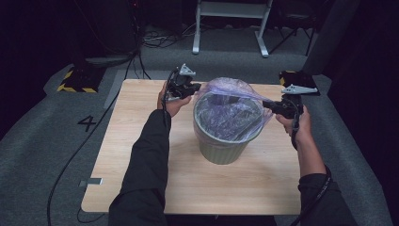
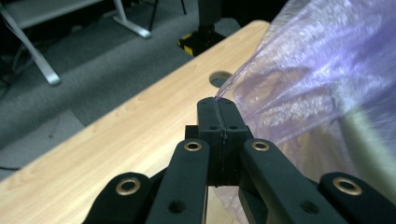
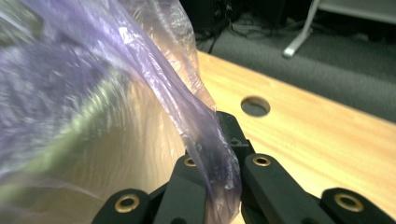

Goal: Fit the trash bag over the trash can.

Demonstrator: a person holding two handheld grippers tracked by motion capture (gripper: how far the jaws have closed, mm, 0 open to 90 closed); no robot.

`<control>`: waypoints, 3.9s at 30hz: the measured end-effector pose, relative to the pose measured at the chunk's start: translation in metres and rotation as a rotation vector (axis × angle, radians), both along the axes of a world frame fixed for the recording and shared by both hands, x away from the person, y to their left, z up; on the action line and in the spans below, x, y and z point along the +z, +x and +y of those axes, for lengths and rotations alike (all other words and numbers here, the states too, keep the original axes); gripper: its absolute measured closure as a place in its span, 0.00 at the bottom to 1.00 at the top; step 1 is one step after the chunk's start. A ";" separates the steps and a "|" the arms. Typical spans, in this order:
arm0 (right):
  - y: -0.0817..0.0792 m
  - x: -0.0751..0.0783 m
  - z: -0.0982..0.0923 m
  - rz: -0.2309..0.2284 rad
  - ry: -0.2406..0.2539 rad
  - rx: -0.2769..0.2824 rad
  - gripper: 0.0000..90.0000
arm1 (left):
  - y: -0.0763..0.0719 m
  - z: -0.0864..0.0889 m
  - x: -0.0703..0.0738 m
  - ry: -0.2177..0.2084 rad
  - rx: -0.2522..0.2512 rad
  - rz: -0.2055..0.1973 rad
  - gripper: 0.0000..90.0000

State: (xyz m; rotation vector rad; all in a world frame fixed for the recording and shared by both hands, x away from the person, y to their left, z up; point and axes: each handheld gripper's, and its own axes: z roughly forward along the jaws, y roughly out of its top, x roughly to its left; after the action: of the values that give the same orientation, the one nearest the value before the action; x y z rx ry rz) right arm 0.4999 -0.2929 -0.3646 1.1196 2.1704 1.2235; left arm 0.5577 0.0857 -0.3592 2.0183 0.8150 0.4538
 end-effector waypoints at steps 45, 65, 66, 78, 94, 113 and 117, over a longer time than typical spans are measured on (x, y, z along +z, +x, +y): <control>-0.073 -0.002 -0.012 -0.225 -0.253 0.013 0.31 | -0.180 0.021 -0.038 -0.043 -0.233 -0.079 0.18; -0.094 -0.045 -0.004 -0.116 -0.175 0.173 0.98 | -0.171 0.014 -0.057 0.047 -0.264 -0.127 1.00; -0.095 -0.049 -0.003 -0.111 -0.164 0.177 0.99 | -0.171 0.013 -0.060 0.058 -0.262 -0.123 1.00; -0.090 -0.080 0.001 -0.085 -0.096 0.151 0.91 | -0.177 0.023 -0.078 0.019 -0.176 -0.148 0.65; -0.112 -0.049 0.001 -0.216 -0.259 0.068 0.29 | -0.190 0.004 -0.057 -0.034 -0.162 -0.207 0.22; -0.138 -0.035 0.002 -0.275 -0.173 0.243 0.75 | -0.182 0.006 -0.058 0.041 -0.177 -0.221 1.00; -0.132 -0.051 0.002 -0.208 -0.153 0.279 0.93 | -0.178 0.008 -0.066 0.060 -0.180 -0.201 1.00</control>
State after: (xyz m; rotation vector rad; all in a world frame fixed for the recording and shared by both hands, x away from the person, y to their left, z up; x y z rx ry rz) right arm 0.3681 -0.2911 -0.4160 0.6133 2.2645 1.2017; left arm 0.3797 0.0939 -0.4255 2.0405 0.4979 0.5722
